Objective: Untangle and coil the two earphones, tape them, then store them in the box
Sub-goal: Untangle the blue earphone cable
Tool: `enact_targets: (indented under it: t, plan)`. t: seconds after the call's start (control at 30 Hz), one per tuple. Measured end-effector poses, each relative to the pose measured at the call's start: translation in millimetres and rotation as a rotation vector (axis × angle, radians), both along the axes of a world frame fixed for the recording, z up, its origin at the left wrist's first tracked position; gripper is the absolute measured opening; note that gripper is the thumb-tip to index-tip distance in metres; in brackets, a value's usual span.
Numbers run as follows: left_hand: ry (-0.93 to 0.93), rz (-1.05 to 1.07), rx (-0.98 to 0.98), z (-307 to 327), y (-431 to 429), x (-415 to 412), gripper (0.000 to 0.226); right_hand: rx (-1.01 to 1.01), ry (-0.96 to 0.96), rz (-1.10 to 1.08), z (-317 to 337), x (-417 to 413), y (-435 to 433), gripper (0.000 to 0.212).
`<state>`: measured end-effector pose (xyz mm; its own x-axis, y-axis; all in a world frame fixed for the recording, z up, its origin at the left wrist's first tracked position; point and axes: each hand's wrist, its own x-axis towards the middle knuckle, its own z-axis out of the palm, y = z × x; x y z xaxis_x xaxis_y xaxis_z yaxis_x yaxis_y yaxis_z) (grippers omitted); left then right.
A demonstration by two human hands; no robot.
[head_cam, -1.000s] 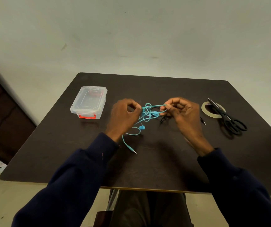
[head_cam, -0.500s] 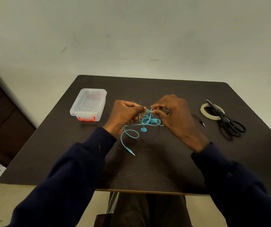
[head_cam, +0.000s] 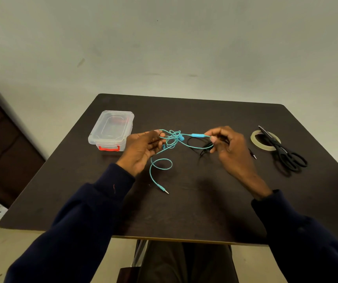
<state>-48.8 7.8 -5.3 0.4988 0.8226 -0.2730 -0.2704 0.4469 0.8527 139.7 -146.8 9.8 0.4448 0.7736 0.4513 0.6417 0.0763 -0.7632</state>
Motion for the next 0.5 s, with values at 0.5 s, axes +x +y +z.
enact_targets:
  t: [0.5]
  plan:
    - [0.026,-0.091,0.285,3,-25,22,0.008,-0.094,-0.321,-0.127,5,-29,24,0.051]
